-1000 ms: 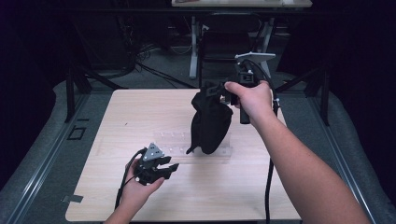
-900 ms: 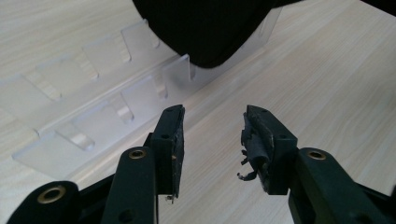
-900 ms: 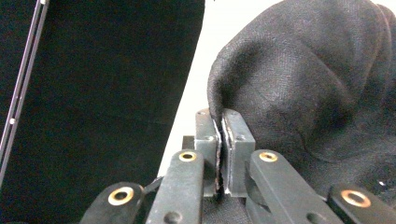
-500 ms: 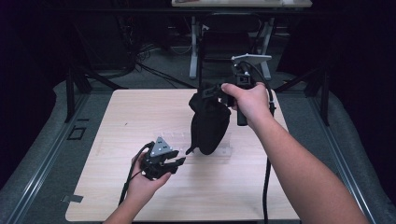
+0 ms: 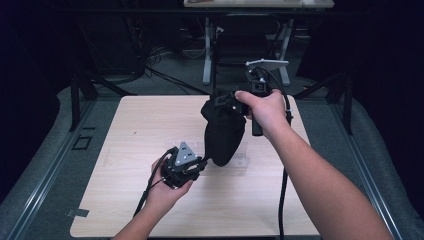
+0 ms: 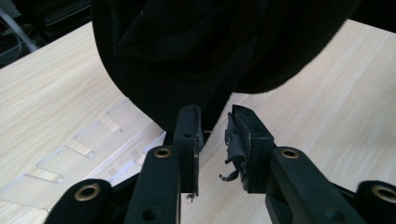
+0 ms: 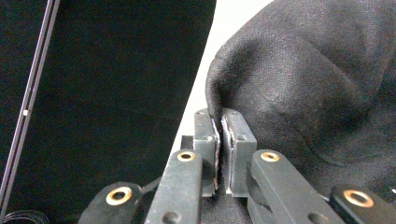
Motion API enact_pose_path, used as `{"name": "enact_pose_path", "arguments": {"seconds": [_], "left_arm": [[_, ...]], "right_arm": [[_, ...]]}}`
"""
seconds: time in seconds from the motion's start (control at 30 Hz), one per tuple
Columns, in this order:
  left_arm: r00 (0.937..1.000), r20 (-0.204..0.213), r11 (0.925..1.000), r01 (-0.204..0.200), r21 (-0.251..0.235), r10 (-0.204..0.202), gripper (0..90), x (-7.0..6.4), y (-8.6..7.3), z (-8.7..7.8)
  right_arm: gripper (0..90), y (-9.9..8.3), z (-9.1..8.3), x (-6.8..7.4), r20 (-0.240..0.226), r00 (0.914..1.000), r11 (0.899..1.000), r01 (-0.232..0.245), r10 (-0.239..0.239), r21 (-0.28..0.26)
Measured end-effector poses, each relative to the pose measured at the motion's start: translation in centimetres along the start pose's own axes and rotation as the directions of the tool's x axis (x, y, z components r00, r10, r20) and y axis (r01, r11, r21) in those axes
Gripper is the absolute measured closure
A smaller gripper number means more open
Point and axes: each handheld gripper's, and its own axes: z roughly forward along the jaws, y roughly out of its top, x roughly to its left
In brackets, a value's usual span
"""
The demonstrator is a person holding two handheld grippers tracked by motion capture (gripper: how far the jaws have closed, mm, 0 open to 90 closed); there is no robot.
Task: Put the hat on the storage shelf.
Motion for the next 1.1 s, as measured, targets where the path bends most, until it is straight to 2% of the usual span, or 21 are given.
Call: {"name": "enact_pose_path", "arguments": {"seconds": [0.07,0.2,0.37,0.63,0.73,0.77,0.83,0.97,1.1], "left_arm": [[0.9999,-0.010,1.0000,-0.006,0.007,0.006,78.8,0.0,0.1,0.0],[0.9998,-0.016,0.9999,-0.013,0.009,0.014,81.5,0.1,0.0,-0.1],[0.9999,-0.009,0.9998,-0.010,0.017,0.010,82.6,0.4,-0.1,-0.2],[0.9998,-0.018,0.9995,-0.012,0.030,0.012,84.4,0.6,-0.3,-0.5],[0.9996,-0.025,0.9996,-0.012,0.026,0.013,84.9,0.7,-0.4,-0.5],[0.9995,-0.027,0.9995,-0.014,0.029,0.015,85.0,0.7,-0.4,-0.5],[0.9993,-0.028,0.9990,-0.022,0.038,0.023,85.2,0.7,-0.4,-0.6],[0.9994,-0.028,0.9993,-0.020,0.031,0.020,85.4,0.8,-0.6,-0.6],[0.9992,-0.031,0.9992,-0.023,0.034,0.024,85.6,0.8,-0.6,-0.6]], "right_arm": [[85.0,0.0,0.0,0.0,0.001,1.0000,1.000,0.004,-0.004,0.002],[82.6,0.0,-0.1,0.0,0.000,1.0000,1.000,0.006,-0.006,-0.003],[77.0,0.0,-0.3,0.4,-0.002,0.9997,1.000,0.026,-0.026,0.001],[73.6,-0.3,-0.8,1.2,-0.015,0.9985,0.999,0.054,-0.054,0.001],[73.6,-0.4,-0.8,1.5,-0.015,0.9979,0.998,0.063,-0.063,0.003],[76.8,-0.4,-0.8,1.5,-0.009,0.9979,0.998,0.064,-0.064,0.011],[78.3,-0.5,-0.5,1.6,0.029,0.9966,0.997,0.076,-0.077,0.022],[75.0,-0.4,-0.2,1.7,0.010,0.9971,0.997,0.075,-0.075,0.023],[75.0,-0.4,-0.1,1.7,0.014,0.9971,0.997,0.074,-0.075,0.026]]}}
